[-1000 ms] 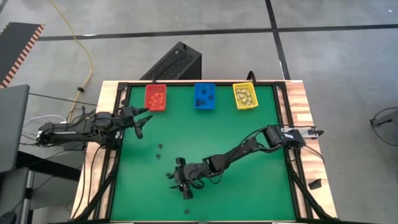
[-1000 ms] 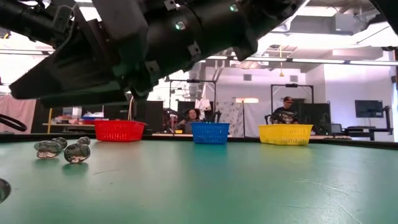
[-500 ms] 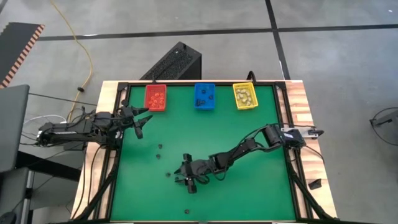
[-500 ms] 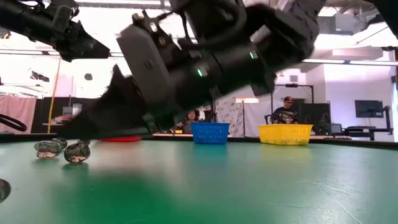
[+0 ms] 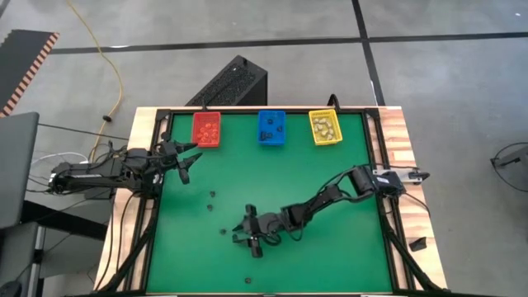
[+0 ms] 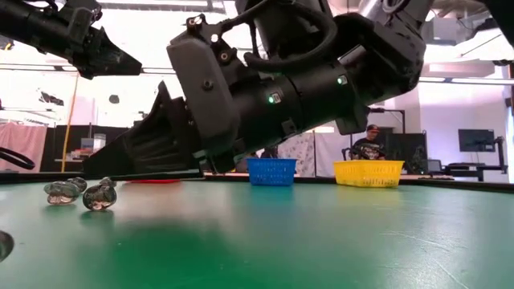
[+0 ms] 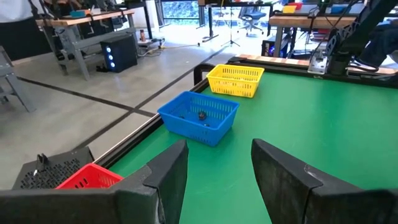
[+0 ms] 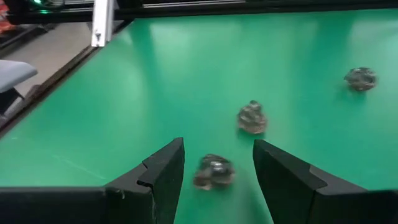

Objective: Sort Halloween decoration
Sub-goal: Put the black skull toy into the blue bin

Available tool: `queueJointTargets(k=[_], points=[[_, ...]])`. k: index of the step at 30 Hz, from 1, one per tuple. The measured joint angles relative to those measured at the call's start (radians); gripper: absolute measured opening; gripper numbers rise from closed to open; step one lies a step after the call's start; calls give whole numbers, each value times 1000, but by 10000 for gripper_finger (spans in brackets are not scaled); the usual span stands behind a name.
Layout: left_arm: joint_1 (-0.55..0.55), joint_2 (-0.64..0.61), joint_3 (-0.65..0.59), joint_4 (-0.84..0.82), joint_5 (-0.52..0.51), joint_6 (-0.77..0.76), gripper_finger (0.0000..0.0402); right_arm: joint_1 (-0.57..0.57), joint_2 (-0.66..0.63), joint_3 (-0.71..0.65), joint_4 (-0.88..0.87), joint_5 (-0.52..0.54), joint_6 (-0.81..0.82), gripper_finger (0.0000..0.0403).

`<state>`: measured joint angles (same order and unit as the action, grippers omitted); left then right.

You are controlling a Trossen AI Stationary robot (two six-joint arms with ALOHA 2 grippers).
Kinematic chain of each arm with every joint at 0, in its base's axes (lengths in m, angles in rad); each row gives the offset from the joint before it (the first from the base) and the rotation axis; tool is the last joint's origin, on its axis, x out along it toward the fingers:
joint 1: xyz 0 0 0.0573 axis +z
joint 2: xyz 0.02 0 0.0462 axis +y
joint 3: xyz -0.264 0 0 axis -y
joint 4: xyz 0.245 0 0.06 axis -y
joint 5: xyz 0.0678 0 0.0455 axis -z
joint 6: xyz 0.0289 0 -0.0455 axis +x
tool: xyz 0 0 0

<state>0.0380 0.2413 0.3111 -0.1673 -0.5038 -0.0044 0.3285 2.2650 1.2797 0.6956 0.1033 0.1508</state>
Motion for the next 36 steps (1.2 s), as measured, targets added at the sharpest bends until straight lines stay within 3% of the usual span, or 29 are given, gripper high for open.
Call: queueJointTargets(k=[18,26,31,36], points=[[0,0,0,0,0,-6,169,9,0,18,42,8,-28,221],[0,0,0,0,0,0,169,12,125,101,63,6,15,221],[0,0,0,-2,0,0,169,-2,152,116,120,-55,84,219],[0,0,0,-3,0,0,169,-3,154,116,110,-54,83,192]])
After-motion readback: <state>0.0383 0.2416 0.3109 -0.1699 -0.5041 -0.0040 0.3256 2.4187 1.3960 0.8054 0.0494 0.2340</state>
